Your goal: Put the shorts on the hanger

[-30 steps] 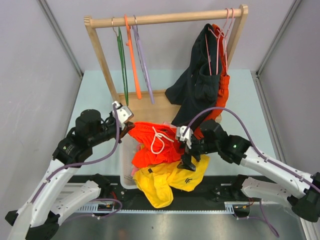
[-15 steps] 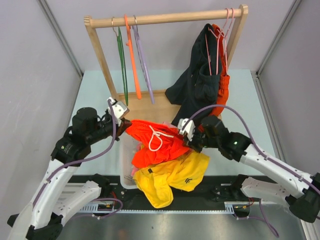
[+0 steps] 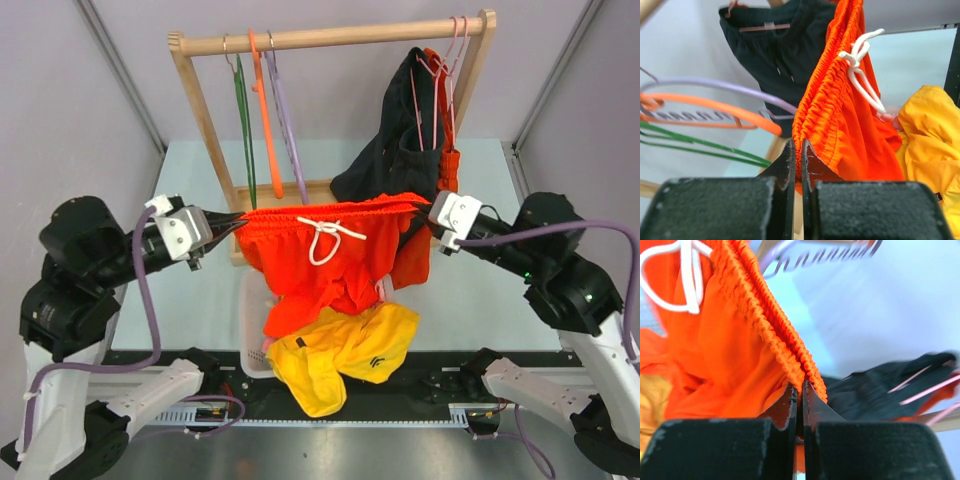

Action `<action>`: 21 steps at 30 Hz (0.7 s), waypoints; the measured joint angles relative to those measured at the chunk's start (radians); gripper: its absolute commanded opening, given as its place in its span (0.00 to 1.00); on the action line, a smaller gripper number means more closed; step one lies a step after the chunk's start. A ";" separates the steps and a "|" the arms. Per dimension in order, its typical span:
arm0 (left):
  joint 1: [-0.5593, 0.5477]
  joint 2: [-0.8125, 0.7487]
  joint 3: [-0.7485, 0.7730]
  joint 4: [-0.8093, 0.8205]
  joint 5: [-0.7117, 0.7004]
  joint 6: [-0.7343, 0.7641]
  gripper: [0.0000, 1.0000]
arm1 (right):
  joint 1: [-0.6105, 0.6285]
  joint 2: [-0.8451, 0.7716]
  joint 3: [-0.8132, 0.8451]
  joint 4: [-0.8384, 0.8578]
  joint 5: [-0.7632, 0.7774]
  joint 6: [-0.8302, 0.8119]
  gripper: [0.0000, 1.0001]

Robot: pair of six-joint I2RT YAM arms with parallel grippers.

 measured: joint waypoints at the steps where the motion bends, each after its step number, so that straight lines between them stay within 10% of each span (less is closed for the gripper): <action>1: 0.000 0.010 0.029 -0.006 0.013 0.008 0.00 | 0.000 0.000 0.019 -0.003 -0.007 -0.018 0.00; 11: 0.000 0.041 0.137 -0.023 0.011 0.031 0.00 | -0.014 0.070 0.123 0.071 -0.039 -0.161 0.00; 21: 0.000 -0.180 -0.471 0.020 -0.097 0.150 0.00 | -0.029 -0.032 -0.342 0.073 -0.157 -0.229 0.00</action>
